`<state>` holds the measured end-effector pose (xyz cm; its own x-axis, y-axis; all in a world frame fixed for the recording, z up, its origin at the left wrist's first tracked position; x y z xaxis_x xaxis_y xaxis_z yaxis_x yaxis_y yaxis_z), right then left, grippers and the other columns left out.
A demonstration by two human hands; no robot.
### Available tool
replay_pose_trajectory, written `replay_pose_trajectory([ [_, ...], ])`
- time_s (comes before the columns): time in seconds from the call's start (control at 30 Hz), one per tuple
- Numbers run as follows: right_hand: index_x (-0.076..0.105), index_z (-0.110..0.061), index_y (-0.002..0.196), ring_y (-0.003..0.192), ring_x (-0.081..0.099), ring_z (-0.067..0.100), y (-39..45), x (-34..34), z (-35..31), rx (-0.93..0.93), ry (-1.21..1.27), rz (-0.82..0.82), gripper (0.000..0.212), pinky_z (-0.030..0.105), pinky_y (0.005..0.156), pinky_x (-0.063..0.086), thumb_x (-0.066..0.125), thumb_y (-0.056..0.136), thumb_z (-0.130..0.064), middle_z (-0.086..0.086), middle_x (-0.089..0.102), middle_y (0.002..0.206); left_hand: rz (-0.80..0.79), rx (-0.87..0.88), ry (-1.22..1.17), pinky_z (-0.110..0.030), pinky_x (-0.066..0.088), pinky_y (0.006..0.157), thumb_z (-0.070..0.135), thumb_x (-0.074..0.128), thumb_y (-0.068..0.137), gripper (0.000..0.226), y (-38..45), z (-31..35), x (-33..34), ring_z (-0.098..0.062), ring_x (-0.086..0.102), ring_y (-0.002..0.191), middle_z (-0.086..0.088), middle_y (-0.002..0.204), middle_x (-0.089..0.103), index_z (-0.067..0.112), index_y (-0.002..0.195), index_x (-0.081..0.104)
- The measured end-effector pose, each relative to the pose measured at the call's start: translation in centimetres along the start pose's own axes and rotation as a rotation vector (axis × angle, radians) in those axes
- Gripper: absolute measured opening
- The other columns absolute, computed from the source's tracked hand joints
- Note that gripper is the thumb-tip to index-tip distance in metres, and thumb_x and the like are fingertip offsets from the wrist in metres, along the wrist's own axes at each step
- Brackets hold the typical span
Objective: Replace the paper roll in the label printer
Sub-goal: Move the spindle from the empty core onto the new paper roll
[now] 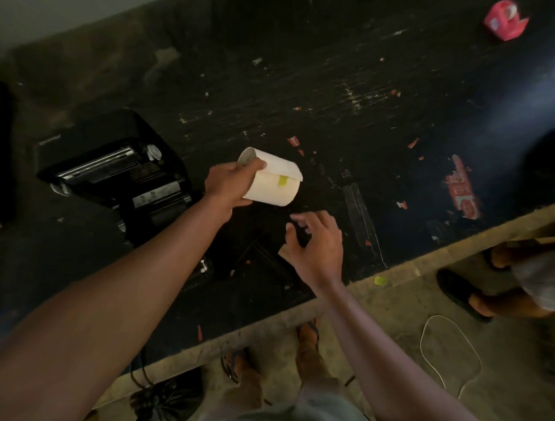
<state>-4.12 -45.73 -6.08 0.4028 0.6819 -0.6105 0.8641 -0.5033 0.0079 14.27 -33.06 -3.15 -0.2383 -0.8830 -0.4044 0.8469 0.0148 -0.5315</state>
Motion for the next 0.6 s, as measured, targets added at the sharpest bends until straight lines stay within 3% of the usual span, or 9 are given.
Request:
replay_pose_trajectory([
  [0.27,0.067,-0.028,0.125,0.101,0.059,0.01,2.2,-1.6,-3.9,-0.119,-0.054,0.077,0.038,0.032,0.091,0.05,0.056,0.095,-0.048,-0.008,0.061,0.115,-0.09,-0.173,-0.382,-0.046,0.066,0.085,0.047,0.083,0.079,0.033,-5.2,-4.0,-2.9,-0.028,0.07,0.109,-0.007,0.121,0.069,0.031,0.102,0.068],
  [0.37,0.069,-0.026,0.128,0.097,0.057,0.01,1.8,-1.8,-4.9,-0.17,-0.026,0.062,0.039,0.033,0.086,0.054,0.064,0.094,-0.044,-0.007,0.058,0.109,-0.085,-0.165,-0.415,-0.046,0.066,0.085,0.05,0.084,0.075,0.04,-6.6,-5.5,-4.1,-0.028,0.071,0.111,-0.008,0.124,0.07,0.031,0.107,0.069],
  [0.47,0.068,-0.025,0.135,0.091,0.055,0.01,1.3,-1.5,-6.0,-0.209,0.053,-0.002,0.045,0.023,0.078,0.052,0.072,0.091,-0.038,-0.007,0.053,0.106,-0.086,-0.159,-0.449,-0.041,0.067,0.078,0.054,0.084,0.062,0.056,-7.9,-6.6,-5.0,-0.028,0.072,0.111,-0.008,0.125,0.071,0.03,0.111,0.07],
  [0.6,0.073,-0.028,0.118,0.091,0.06,0.005,1.0,-1.2,-7.1,-0.147,0.147,-0.006,0.034,0.022,0.078,0.055,0.08,0.086,-0.033,-0.008,0.057,0.108,-0.074,-0.172,-0.551,-0.038,0.067,0.071,0.05,0.085,0.069,0.045,-8.9,-7.7,-5.9,-0.028,0.072,0.11,-0.009,0.123,0.071,0.031,0.108,0.071],
])
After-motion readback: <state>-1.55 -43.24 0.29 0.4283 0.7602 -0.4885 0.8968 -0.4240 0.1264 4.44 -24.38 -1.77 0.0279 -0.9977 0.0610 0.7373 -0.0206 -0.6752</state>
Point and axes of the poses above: each hand's wrist, its own y-axis towards the middle knuckle, its own x-axis out of the palm, z = x × y, the point moved 4 cm from there along y, towards the middle knuckle
